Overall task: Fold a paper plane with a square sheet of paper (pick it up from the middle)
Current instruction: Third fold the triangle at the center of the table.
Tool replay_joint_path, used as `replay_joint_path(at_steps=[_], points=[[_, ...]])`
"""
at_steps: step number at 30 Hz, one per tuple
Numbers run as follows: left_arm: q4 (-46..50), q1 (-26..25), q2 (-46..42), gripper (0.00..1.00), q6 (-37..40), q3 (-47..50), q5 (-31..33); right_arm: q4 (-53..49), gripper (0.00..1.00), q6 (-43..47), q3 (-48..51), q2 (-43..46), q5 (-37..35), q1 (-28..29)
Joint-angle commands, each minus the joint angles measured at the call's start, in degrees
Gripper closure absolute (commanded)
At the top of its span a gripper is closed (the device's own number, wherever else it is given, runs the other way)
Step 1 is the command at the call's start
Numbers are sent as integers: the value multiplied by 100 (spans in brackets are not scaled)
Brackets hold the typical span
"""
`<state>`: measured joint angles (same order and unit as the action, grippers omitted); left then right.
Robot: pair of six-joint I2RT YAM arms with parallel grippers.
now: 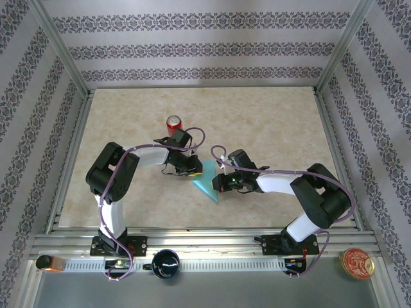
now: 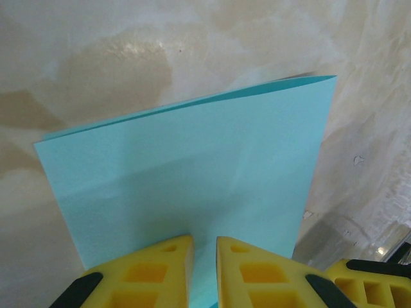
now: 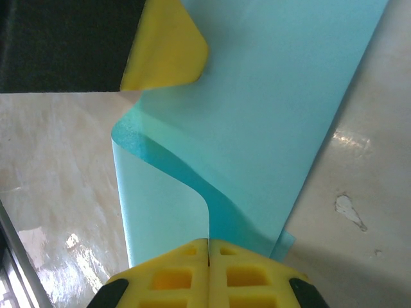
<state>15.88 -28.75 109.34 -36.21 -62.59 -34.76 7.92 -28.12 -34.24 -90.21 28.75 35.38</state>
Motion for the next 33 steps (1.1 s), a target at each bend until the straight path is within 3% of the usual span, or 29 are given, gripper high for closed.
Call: replay_joint_path(at_steps=[1, 33], points=[[166, 27, -45, 82, -20, 138, 62, -37, 100, 100, -83, -94, -8, -4], [102, 27, -41, 82, -29, 168, 32, -195, 100, 114, -83, -83, -177, 33]])
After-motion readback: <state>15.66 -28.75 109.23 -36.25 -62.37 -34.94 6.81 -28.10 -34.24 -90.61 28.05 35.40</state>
